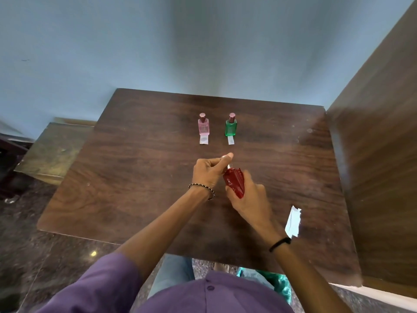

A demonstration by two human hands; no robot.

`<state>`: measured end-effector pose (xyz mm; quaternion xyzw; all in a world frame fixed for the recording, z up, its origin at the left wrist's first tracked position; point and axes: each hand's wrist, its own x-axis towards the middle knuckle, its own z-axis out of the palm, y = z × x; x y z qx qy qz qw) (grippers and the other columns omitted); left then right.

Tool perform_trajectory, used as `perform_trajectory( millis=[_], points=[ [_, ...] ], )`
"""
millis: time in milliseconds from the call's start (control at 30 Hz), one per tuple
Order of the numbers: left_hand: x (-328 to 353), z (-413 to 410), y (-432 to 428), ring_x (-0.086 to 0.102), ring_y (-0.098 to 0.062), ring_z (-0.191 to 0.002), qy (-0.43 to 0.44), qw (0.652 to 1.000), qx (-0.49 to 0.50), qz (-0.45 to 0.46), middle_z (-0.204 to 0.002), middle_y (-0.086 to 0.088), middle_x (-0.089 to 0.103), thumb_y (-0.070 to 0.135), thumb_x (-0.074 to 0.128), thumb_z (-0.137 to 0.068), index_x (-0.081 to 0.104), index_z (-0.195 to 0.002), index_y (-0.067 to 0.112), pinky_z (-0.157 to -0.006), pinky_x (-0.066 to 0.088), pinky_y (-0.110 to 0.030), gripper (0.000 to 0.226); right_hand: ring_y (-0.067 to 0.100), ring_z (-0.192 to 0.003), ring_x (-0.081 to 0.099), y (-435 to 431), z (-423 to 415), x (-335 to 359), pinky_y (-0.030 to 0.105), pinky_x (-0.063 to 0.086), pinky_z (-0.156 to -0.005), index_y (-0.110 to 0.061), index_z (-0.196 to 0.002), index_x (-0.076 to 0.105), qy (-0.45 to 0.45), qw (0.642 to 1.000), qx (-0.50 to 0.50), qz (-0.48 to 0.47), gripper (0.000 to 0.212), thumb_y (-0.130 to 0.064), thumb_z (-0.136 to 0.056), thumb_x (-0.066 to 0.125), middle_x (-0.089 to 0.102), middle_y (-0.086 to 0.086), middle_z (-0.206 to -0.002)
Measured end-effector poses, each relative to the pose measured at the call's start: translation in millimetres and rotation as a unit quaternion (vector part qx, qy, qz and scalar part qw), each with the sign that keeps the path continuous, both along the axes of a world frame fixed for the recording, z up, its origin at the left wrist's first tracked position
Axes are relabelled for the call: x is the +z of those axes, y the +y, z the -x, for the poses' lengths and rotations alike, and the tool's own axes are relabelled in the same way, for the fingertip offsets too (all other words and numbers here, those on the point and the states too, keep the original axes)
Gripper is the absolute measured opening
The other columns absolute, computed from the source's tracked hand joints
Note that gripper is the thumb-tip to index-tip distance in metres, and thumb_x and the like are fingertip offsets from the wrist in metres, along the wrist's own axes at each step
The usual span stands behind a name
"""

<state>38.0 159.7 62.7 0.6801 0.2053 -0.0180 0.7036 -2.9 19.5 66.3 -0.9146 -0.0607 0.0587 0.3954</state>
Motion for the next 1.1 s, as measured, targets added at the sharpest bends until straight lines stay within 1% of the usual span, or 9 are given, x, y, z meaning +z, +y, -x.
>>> perform_trajectory(
  millis=[100,200,333,433,633,700,833,967,1100],
  points=[
    [-1,-4,-8,0.048,-0.012,-0.064,-0.009,0.999,0.007,-0.043,-0.062,-0.006,0.052,0.052,0.077,-0.077,0.065,-0.066,-0.011,-0.074,0.049,-0.031,0.065,0.031,-0.087,0.073,2,2,-3,0.029,0.051,-0.063,-0.011,-0.126,0.051,-0.054,0.997,0.004,0.058,0.038,-0.026,-0.096,0.070,0.074,0.013,-0.104],
    [-1,-6,-12,0.050,-0.005,-0.058,0.004,0.999,0.011,-0.052,-0.055,0.006,0.055,0.047,0.079,-0.078,0.068,-0.055,0.003,-0.071,0.050,-0.027,0.051,0.023,-0.091,0.069,-3,-2,-3,0.022,0.049,-0.066,-0.019,-0.130,0.051,0.024,0.999,-0.023,0.009,0.046,-0.035,-0.093,0.073,0.067,0.000,-0.101],
    [0,-6,-11,0.061,-0.013,-0.069,0.016,1.000,0.003,-0.002,-0.075,-0.010,0.073,0.036,0.081,-0.081,0.078,-0.078,-0.004,-0.074,0.054,-0.029,0.040,0.011,-0.098,0.068,-21,-13,-1,0.025,0.055,-0.080,-0.034,-0.124,0.057,0.168,0.974,-0.010,-0.150,0.047,-0.041,-0.084,0.081,0.070,-0.010,-0.109],
    [1,-3,-13,0.070,-0.011,-0.072,0.030,0.999,0.001,0.012,-0.081,-0.009,0.078,0.034,0.080,-0.082,0.079,-0.082,-0.001,-0.073,0.057,-0.024,0.035,0.026,-0.097,0.077,-31,-16,0,0.039,0.061,-0.087,-0.025,-0.126,0.063,0.280,0.909,0.004,-0.308,0.049,-0.030,-0.082,0.084,0.078,0.003,-0.110],
    [4,-3,-17,0.075,-0.020,-0.080,0.036,0.998,-0.019,0.046,-0.082,-0.013,0.079,0.042,0.078,-0.082,0.078,-0.079,0.000,-0.086,0.057,-0.033,0.043,0.031,-0.090,0.075,-44,-17,-2,0.037,0.061,-0.076,-0.003,-0.131,0.062,0.439,0.738,0.008,-0.513,0.048,-0.018,-0.088,0.078,0.072,0.028,-0.114],
    [9,-9,-17,0.076,-0.027,-0.089,0.036,0.996,0.019,0.084,-0.084,-0.014,0.079,0.038,0.080,-0.081,0.079,-0.080,-0.001,-0.085,0.061,-0.035,0.039,0.031,-0.088,0.074,-45,-13,-4,0.037,0.061,-0.074,-0.002,-0.126,0.067,0.445,0.718,0.009,-0.535,0.046,-0.019,-0.085,0.081,0.071,0.030,-0.114],
    [16,-20,-5,0.077,-0.029,-0.087,0.031,0.995,0.034,0.094,-0.088,-0.018,0.078,0.031,0.082,-0.081,0.074,-0.087,-0.011,-0.082,0.063,-0.037,0.043,0.037,-0.097,0.073,-48,-5,-7,0.044,0.060,-0.083,-0.008,-0.131,0.064,0.421,0.740,0.022,-0.524,0.054,-0.017,-0.082,0.084,0.067,0.034,-0.123],
    [17,-20,-4,0.076,-0.024,-0.082,0.057,0.995,0.002,0.079,-0.089,-0.017,0.079,0.031,0.082,-0.081,0.075,-0.090,-0.010,-0.077,0.063,-0.033,0.043,0.031,-0.108,0.071,-48,-3,-7,0.044,0.059,-0.087,-0.014,-0.132,0.067,0.396,0.711,0.024,-0.580,0.052,-0.018,-0.082,0.081,0.064,0.027,-0.135],
    [16,-18,-10,0.075,-0.028,-0.088,0.081,0.992,-0.004,0.093,-0.093,-0.017,0.078,0.034,0.082,-0.079,0.077,-0.087,-0.004,-0.085,0.061,-0.039,0.039,0.034,-0.115,0.067,-53,-7,-6,0.049,0.055,-0.092,-0.016,-0.145,0.055,0.400,0.662,0.017,-0.634,0.068,-0.016,-0.079,0.072,0.061,0.026,-0.139]
  ],
)
